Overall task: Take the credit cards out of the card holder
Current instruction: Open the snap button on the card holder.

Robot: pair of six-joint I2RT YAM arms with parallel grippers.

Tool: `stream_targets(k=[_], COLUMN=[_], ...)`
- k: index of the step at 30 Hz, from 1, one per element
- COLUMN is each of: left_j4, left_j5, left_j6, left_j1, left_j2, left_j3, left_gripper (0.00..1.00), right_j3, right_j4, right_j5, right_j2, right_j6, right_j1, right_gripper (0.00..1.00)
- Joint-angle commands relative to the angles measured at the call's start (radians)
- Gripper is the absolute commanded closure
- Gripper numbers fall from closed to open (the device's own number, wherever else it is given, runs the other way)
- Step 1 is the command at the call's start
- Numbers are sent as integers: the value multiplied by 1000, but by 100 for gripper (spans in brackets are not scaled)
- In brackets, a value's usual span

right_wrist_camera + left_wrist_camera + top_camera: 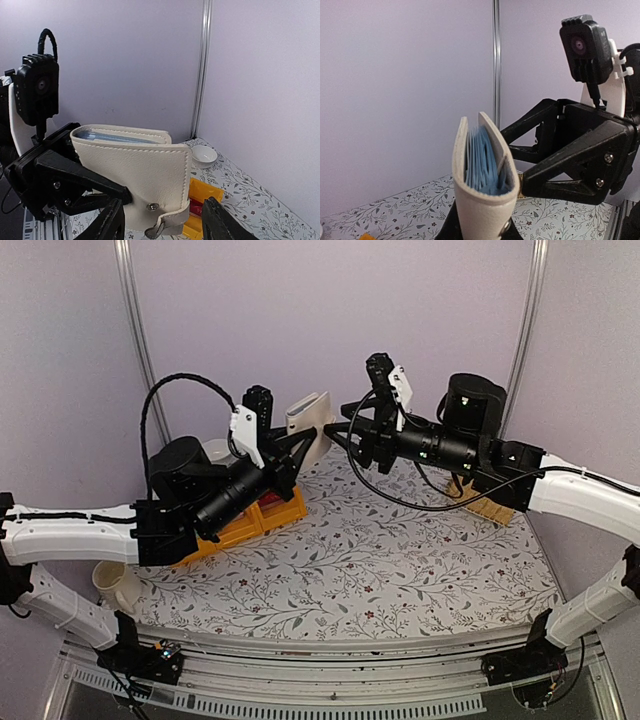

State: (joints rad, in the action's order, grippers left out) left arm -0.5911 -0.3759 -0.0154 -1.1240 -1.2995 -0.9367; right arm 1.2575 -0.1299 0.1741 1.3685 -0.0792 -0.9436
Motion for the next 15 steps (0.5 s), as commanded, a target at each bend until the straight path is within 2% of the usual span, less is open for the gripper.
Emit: stream_targets(k=[1, 3, 6, 9, 13, 15], left_j4=[-50, -49, -54, -82, -91, -106], left_j5=[31, 32, 42, 63, 143, 191], left_j6=[-22, -24, -26, -25, -36, -31], left_j1=[-18, -18, -19, -18, -17, -16], left_j2=[35, 38, 44, 60, 78, 93], left_j3=[19, 21, 27, 49, 66, 84], left_gripper=[100, 100, 100, 100, 100, 100], right_j3=[57, 66, 58, 37, 22, 25], right_j4=[17, 29, 41, 57, 74, 104], right_j5=[-54, -41, -55, -30, 57, 83], right_j2=[46, 51, 41, 20, -8, -14], right_j6=[2, 1, -1, -17, -27, -33], right_j1=[-5, -7, -5, -2, 21, 33], right_gripper=[49, 53, 68, 73, 93, 97])
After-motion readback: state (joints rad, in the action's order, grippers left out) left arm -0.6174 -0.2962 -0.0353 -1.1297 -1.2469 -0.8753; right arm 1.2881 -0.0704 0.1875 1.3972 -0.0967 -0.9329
